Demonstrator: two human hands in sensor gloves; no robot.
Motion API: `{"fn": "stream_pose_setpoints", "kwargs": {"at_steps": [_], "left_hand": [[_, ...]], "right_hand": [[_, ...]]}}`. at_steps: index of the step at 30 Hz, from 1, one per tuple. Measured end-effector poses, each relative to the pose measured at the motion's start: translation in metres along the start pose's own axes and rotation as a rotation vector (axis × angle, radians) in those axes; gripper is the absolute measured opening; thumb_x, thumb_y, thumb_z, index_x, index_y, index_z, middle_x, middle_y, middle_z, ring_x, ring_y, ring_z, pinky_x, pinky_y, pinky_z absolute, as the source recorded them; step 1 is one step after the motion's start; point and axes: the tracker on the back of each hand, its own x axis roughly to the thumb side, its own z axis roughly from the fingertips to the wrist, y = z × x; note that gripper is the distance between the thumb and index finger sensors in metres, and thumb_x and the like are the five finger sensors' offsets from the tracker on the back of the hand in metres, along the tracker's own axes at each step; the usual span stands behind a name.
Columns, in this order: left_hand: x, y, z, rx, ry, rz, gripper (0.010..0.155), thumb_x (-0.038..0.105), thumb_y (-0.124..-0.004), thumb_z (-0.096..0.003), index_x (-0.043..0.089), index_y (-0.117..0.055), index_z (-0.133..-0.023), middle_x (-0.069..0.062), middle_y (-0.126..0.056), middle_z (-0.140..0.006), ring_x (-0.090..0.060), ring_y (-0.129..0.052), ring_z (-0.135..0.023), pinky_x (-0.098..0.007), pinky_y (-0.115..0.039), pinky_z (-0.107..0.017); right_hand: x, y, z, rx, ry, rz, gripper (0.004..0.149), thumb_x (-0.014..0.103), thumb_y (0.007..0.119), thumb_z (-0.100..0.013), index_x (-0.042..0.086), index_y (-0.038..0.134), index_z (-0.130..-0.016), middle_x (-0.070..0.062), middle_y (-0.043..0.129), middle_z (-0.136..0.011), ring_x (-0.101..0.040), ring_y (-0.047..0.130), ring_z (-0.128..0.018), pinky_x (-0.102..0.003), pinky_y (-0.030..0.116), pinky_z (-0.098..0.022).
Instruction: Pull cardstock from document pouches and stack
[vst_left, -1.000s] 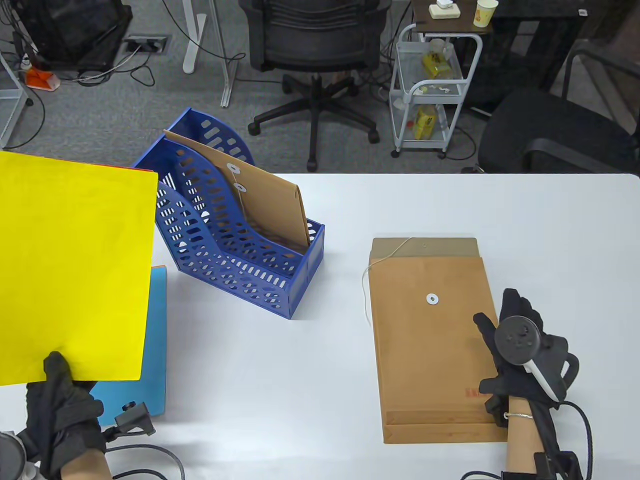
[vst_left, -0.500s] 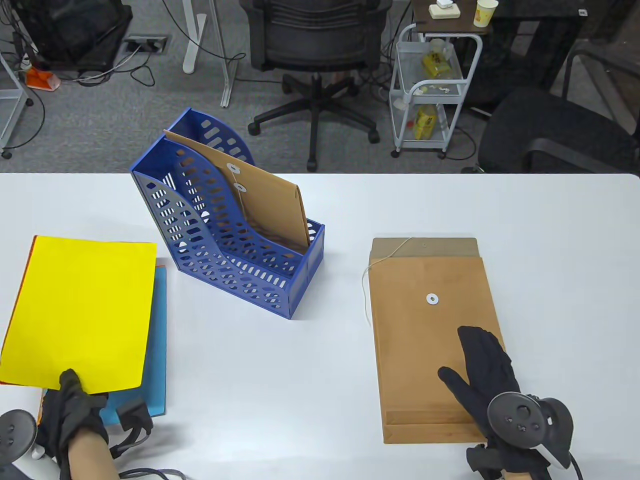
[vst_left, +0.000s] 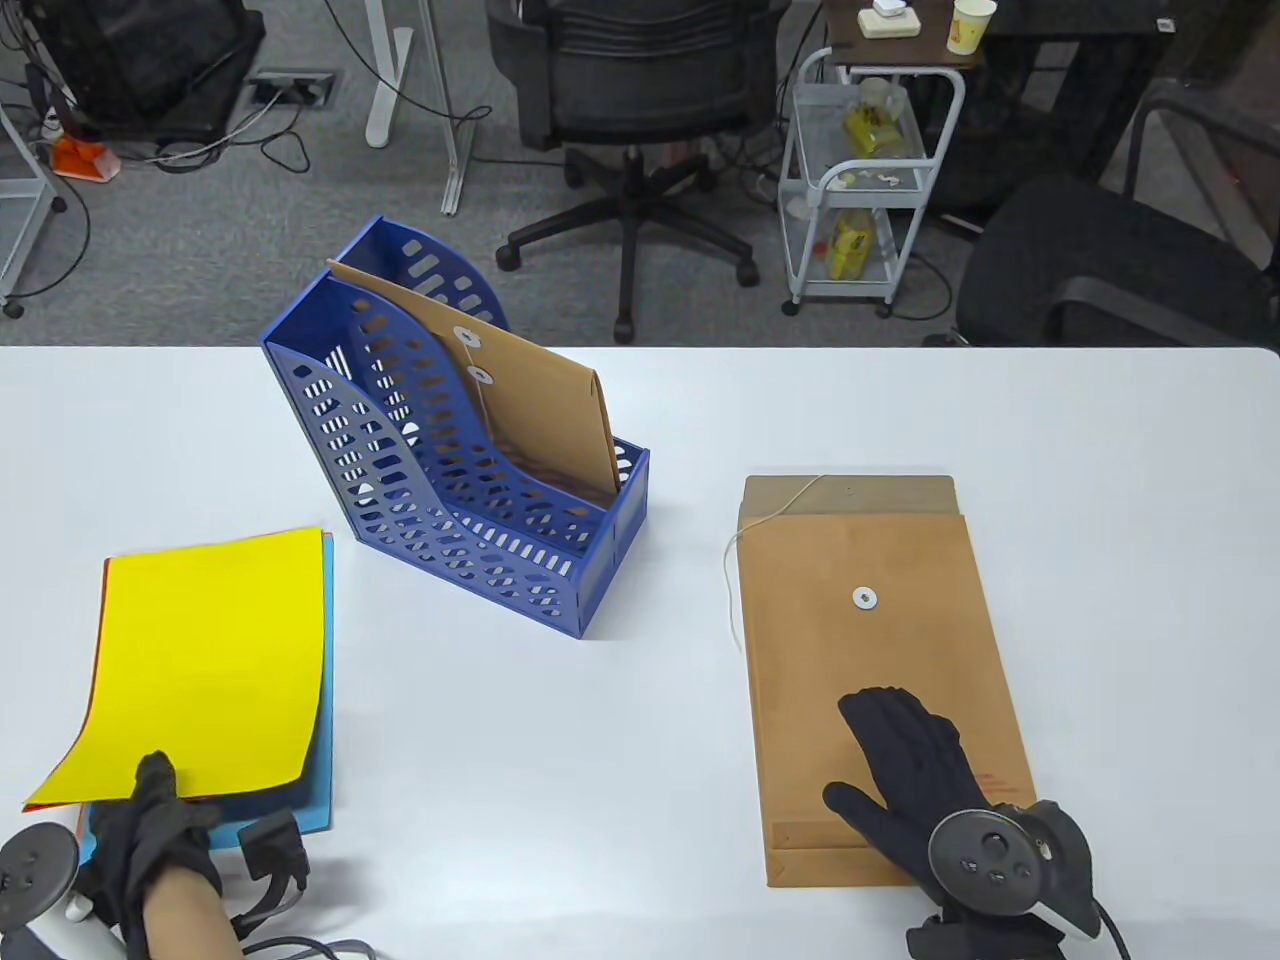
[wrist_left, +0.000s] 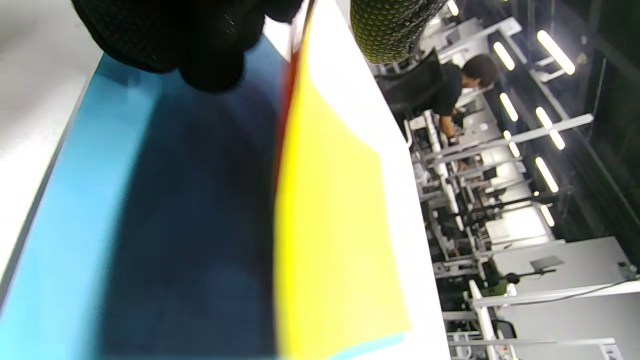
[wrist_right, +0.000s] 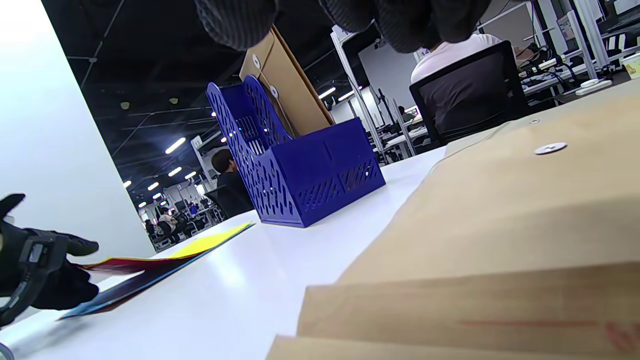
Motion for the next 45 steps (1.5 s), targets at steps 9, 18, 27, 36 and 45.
{"fn": "stream_pose_setpoints", "kwargs": {"at_steps": [9, 18, 27, 36, 45], "left_hand": [[0.044, -0.008, 0.043, 0.096, -0.246, -0.22, 0.096, 0.036, -0.067, -0.0694, -0.025, -0.004, -0.108, -0.058, 0.005, -0.1, -0.076, -0.013, -0.088, -0.084, -0.031, -0.057], [0.132, -0.046, 0.123, 0.177, -0.809, -0.548, 0.089, 0.036, -0.068, -0.069, -0.013, -0.01, -0.115, -0.051, 0.0, -0.108, -0.071, -0.014, -0.094, -0.082, -0.032, -0.061], [0.201, -0.142, 0.215, 0.172, -1.29, -0.87, 0.08, 0.038, -0.071, -0.0678, 0.009, -0.018, -0.12, -0.028, -0.032, -0.123, -0.031, -0.073, -0.093, -0.062, -0.062, -0.073], [0.245, -0.225, 0.255, 0.186, -1.356, -1.099, 0.081, 0.032, -0.073, -0.0677, 0.018, -0.012, -0.12, -0.02, -0.024, -0.127, -0.017, -0.077, -0.085, -0.053, -0.067, -0.076], [0.272, -0.267, 0.236, 0.098, -1.211, -1.173, 0.066, 0.03, -0.068, -0.0695, 0.023, -0.028, -0.122, -0.017, -0.02, -0.129, -0.027, -0.072, -0.097, -0.057, -0.063, -0.078]], "right_hand": [[0.0, 0.001, -0.001, 0.002, -0.017, 0.018, 0.072, 0.055, 0.051, -0.071, 0.012, 0.032, -0.125, -0.023, 0.043, -0.125, -0.052, 0.042, -0.114, -0.069, 0.038, -0.077], [0.001, 0.002, -0.001, 0.006, -0.029, 0.024, 0.071, 0.055, 0.051, -0.071, 0.012, 0.033, -0.125, -0.023, 0.044, -0.125, -0.052, 0.042, -0.114, -0.069, 0.038, -0.077], [0.0, 0.006, 0.002, 0.018, -0.01, 0.041, 0.071, 0.055, 0.052, -0.071, 0.013, 0.034, -0.125, -0.022, 0.045, -0.125, -0.052, 0.044, -0.114, -0.069, 0.039, -0.077], [-0.006, 0.002, 0.006, -0.01, 0.016, 0.03, 0.07, 0.054, 0.053, -0.07, 0.013, 0.035, -0.124, -0.021, 0.047, -0.124, -0.051, 0.045, -0.114, -0.069, 0.041, -0.076], [-0.01, -0.003, 0.007, -0.033, 0.011, -0.006, 0.069, 0.054, 0.053, -0.07, 0.013, 0.037, -0.123, -0.021, 0.048, -0.124, -0.051, 0.047, -0.113, -0.069, 0.042, -0.076]]}}
